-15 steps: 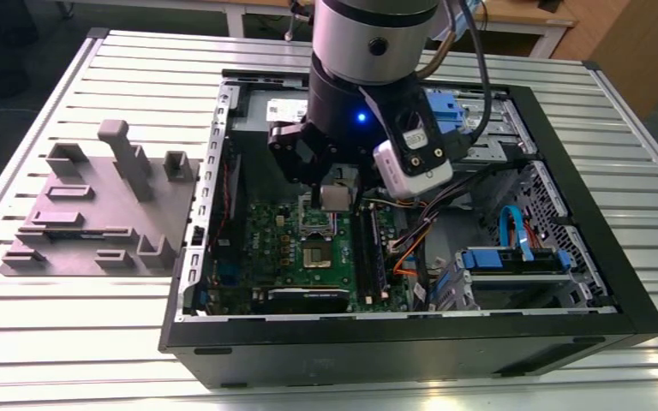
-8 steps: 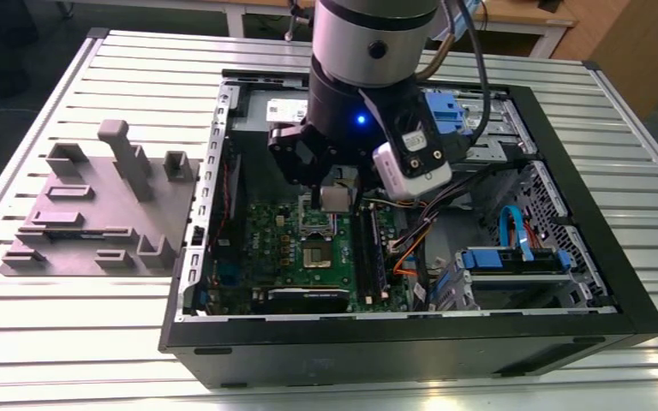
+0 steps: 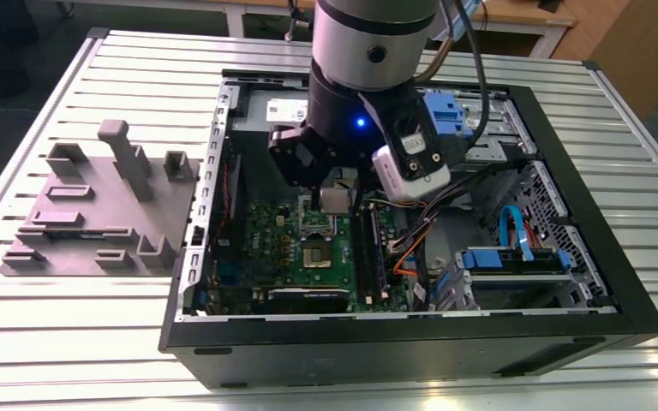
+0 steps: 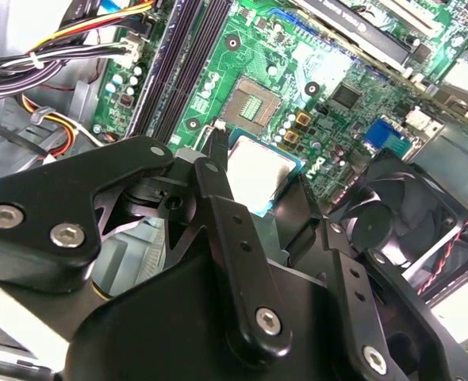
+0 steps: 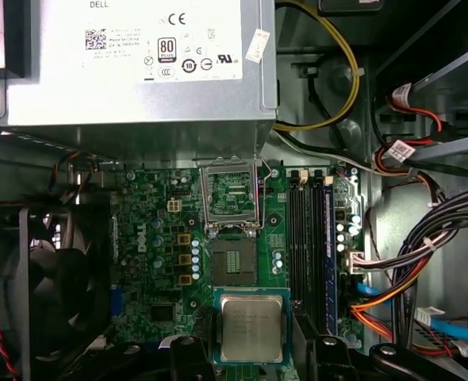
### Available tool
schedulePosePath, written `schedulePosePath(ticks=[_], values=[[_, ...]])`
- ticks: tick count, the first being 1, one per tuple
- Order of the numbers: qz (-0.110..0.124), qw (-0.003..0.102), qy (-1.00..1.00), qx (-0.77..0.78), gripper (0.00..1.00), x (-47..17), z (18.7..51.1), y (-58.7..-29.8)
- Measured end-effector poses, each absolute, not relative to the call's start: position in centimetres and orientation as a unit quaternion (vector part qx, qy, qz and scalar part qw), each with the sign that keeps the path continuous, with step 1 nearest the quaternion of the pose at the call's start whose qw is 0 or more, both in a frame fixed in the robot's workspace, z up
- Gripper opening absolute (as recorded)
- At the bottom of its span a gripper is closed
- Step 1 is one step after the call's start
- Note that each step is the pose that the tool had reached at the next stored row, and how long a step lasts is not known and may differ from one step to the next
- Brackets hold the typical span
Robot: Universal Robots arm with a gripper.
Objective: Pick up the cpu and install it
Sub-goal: 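Place the cpu into insertion slot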
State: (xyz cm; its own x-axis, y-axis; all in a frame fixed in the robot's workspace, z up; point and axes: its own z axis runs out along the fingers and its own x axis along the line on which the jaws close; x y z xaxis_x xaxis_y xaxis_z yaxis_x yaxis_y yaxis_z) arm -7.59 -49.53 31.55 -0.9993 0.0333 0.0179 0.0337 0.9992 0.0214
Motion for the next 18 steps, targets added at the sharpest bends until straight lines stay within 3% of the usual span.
schedulePosePath(ticks=[18], values=[[-0.011,0.009,-1.000,-0.017,0.47,-7.59,30.97,-49.54]])
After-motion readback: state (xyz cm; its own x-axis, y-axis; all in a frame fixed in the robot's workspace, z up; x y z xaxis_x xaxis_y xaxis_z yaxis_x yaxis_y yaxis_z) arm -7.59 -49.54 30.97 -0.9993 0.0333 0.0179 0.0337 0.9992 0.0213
